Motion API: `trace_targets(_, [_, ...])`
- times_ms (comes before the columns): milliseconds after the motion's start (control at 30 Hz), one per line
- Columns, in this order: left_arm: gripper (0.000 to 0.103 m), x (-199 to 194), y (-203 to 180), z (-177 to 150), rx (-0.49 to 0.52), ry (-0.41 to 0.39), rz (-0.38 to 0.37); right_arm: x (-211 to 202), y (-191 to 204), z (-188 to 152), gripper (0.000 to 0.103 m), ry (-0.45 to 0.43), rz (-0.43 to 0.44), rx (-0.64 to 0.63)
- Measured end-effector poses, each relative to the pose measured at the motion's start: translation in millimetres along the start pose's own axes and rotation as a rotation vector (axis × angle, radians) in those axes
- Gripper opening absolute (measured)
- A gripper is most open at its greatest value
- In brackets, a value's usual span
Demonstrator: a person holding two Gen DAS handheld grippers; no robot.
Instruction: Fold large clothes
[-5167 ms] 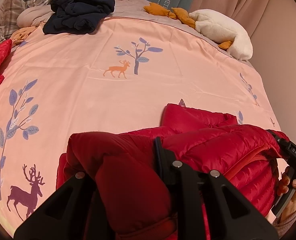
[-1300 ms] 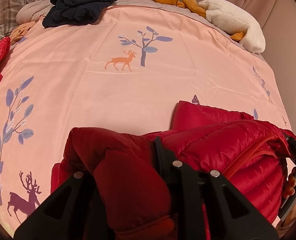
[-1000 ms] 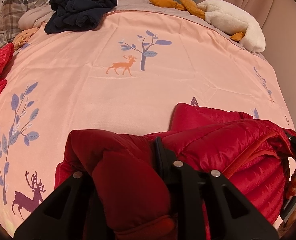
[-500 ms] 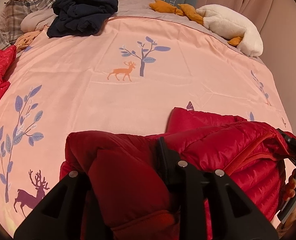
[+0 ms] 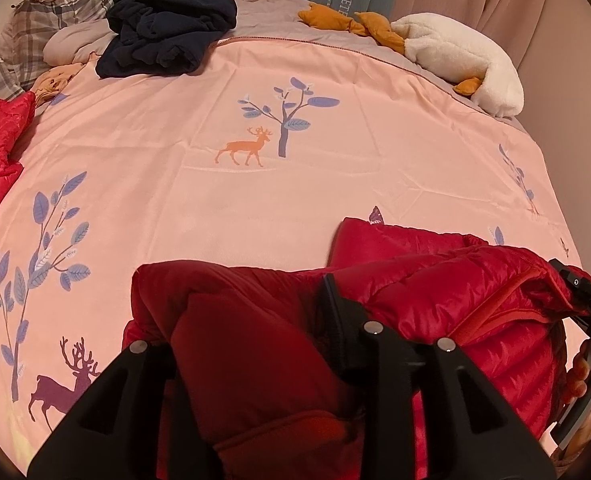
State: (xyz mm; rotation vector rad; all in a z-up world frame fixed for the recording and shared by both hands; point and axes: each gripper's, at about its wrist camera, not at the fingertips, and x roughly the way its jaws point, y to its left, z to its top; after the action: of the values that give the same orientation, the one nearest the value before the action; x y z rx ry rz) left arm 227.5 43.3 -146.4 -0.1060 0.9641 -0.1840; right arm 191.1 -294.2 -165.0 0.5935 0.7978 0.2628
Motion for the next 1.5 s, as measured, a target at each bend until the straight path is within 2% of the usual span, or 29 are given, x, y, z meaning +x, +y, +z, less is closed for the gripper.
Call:
trace_targets(300, [0.04, -4, -1, 0, -0.006, -0.002, -0.015, -2, -1, 1, 0.049, -0.003, 0.017, 0.015])
trace_targets(667, [0.044, -11, -4, 1, -0.017, -0.016, -0.03, -6, 0, 2, 0.052, -0.006, 0.025, 0.014])
trace_targets(1167, [0.057, -17, -4, 2, -0.032, -0.033, -0.046, -11, -3, 2, 0.059, -0.018, 0.024, 0.026])
trace_targets(1500, [0.058, -15, -2, 3, -0.042, -0.026, -0.053, -12, -6, 3, 0.06, -0.014, 0.024, 0.023])
